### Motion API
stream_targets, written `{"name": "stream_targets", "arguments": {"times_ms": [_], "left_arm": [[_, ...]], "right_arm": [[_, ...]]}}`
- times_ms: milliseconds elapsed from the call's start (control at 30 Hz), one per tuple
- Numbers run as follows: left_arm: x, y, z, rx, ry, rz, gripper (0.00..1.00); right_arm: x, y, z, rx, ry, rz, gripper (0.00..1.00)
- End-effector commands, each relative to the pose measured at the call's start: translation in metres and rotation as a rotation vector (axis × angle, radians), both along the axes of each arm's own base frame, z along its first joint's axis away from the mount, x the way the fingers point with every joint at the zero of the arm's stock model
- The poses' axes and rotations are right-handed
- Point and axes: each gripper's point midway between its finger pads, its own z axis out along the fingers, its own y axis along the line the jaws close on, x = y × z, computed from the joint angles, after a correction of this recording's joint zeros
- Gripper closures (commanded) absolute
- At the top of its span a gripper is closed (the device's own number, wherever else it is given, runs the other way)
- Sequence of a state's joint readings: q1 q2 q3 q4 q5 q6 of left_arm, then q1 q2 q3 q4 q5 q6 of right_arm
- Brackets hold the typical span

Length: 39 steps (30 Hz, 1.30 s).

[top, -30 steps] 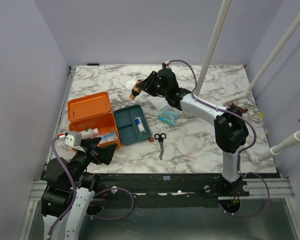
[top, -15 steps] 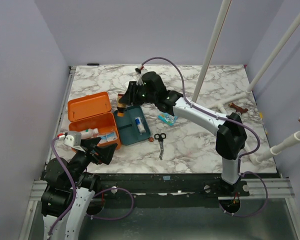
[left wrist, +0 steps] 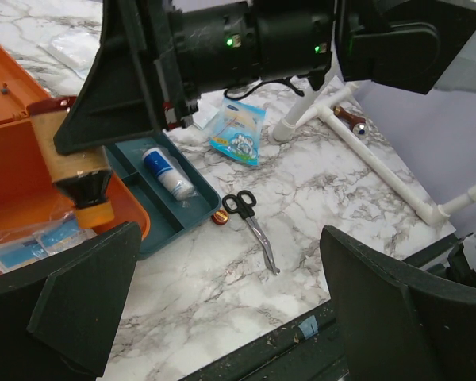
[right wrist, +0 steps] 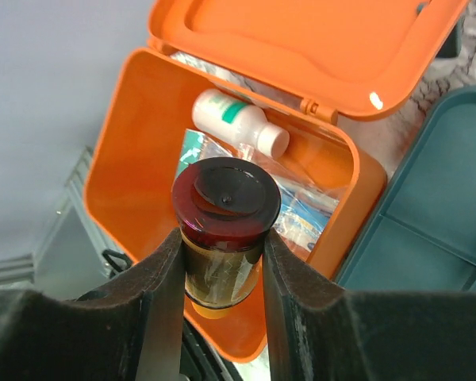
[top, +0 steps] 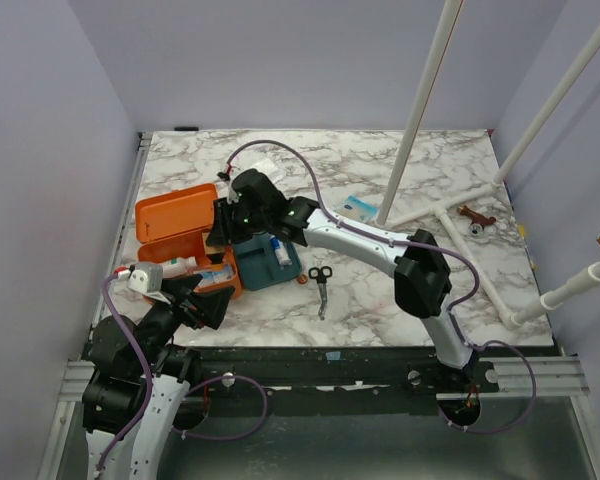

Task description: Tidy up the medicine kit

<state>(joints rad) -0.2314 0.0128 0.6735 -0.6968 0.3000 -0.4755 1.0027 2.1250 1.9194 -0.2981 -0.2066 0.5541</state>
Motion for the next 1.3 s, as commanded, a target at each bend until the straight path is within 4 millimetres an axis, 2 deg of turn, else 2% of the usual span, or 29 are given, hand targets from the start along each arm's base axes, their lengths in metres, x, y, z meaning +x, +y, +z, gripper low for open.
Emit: {"name": "stream_targets", "arguments": {"times_ms": [0, 167, 267, 433, 700, 1100, 1267], "left_arm": [[-0.010, 0.001, 0.010, -0.011, -0.073, -0.008, 0.02], [-0.011, 0.002, 0.011, -0.015, -0.082, -0.003, 0.01], [-0.012, 0.003, 0.011, -0.016, -0.088, -0.002, 0.02], [-0.013, 0.002, 0.012, -0.017, -0.091, -0.006, 0.01], [-0.014, 0.002, 0.013, -0.017, -0.096, -0.008, 0.01], [-0.013, 0.002, 0.012, -0.015, -0.090, -0.009, 0.02], [-0.012, 0.001, 0.011, -0.014, -0.085, -0.010, 0.01]], "right_arm": [[-0.005, 0.003, -0.022, -0.106, 0.004, -0.006, 0.89], [-0.005, 0.002, -0.044, -0.196, 0.015, -0.038, 0.88], [-0.003, -0.001, -0.053, -0.241, 0.009, -0.063, 0.80], [-0.004, -0.001, -0.057, -0.261, 0.013, -0.075, 0.66], [-0.004, 0.000, -0.053, -0.260, 0.016, -0.081, 0.50], [0.000, 0.000, -0.028, -0.224, -0.016, -0.099, 0.48], [0.000, 0.003, -0.025, -0.218, -0.016, -0.094, 0.48]]}}
